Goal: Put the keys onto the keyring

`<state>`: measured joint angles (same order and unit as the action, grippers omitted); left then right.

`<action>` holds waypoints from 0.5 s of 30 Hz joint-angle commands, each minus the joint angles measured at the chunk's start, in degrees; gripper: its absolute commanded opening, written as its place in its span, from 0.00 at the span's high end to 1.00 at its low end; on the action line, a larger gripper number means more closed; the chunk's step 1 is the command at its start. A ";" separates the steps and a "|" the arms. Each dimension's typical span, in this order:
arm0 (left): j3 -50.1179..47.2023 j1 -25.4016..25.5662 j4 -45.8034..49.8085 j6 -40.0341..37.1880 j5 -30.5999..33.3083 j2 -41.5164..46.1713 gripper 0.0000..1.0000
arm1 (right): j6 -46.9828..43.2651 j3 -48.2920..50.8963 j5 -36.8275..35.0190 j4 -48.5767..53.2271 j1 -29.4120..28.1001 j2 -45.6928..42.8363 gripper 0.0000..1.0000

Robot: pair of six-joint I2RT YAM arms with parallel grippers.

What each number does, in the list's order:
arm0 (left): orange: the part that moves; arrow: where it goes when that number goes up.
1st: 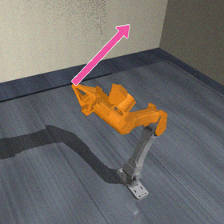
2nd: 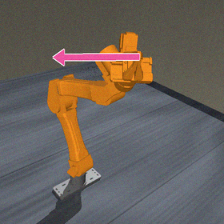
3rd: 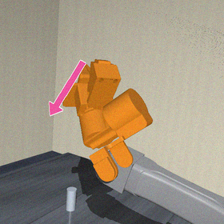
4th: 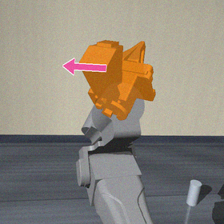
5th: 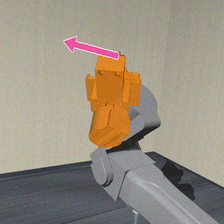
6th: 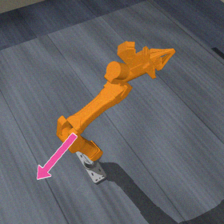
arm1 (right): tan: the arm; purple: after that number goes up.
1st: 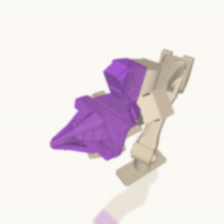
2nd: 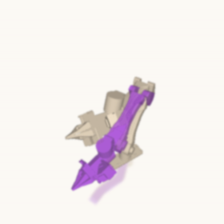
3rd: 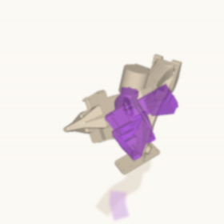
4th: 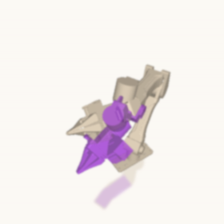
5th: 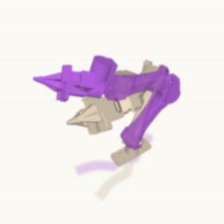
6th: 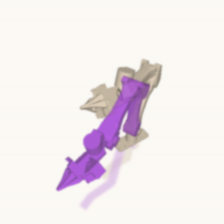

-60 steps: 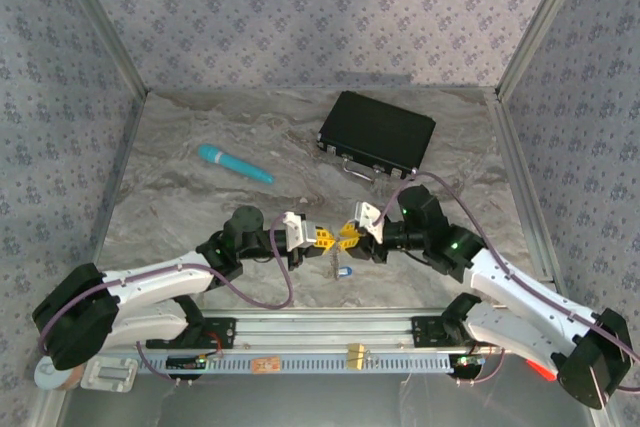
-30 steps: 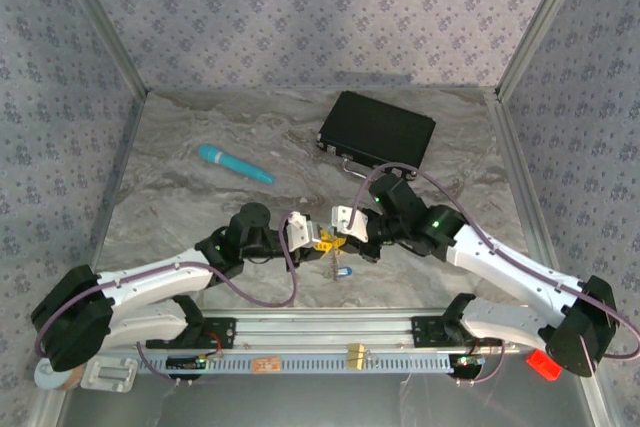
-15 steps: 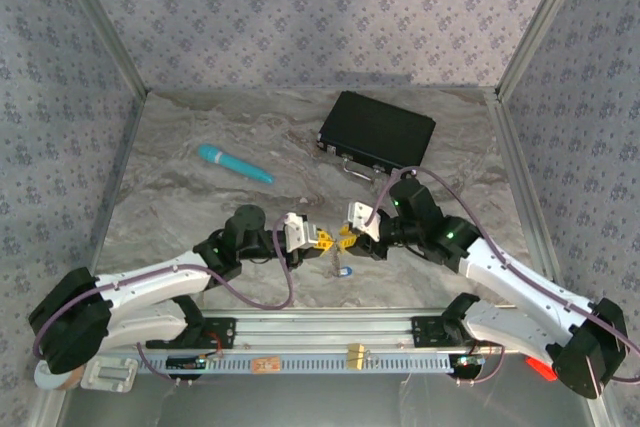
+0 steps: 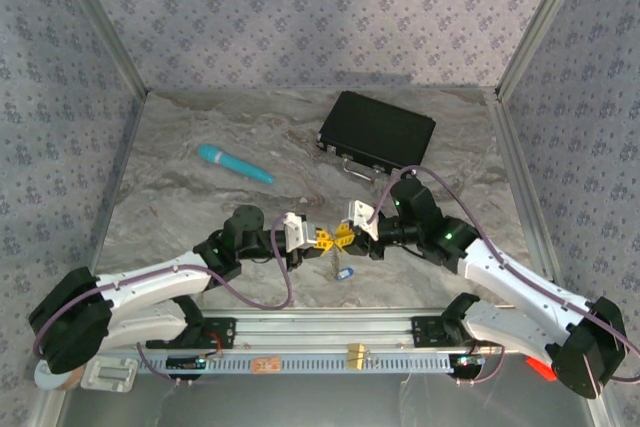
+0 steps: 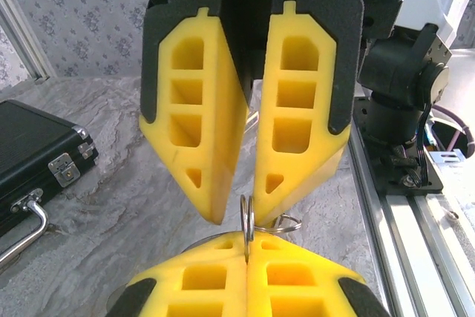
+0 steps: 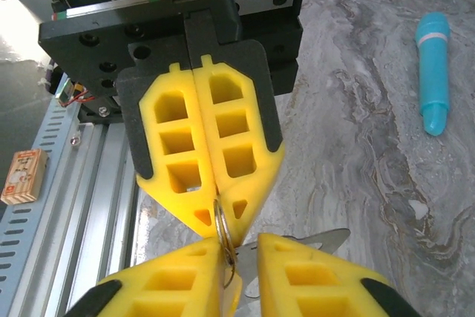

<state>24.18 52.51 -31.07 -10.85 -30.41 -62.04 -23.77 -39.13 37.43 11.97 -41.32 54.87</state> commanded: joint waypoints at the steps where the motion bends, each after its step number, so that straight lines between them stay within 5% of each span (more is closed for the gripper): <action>1: 0.25 0.14 -3.91 0.87 -2.11 -0.19 1.00 | 0.74 -0.08 2.09 -1.44 0.43 0.85 0.85; 5: 0.26 0.14 -3.76 1.05 -1.65 0.15 0.99 | 0.22 -0.70 2.38 -0.63 0.35 1.17 0.95; 9: 0.07 0.18 -1.42 1.71 0.49 1.24 0.77 | -1.88 -2.65 1.01 4.03 0.39 1.00 1.00; 15: -0.24 0.23 1.65 1.71 1.40 2.06 0.76 | -8.05 -8.22 -6.29 15.66 -1.87 2.60 1.00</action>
<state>24.05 52.42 -30.11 -9.41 -28.91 -61.12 -27.70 -43.40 34.81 20.36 -41.95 56.73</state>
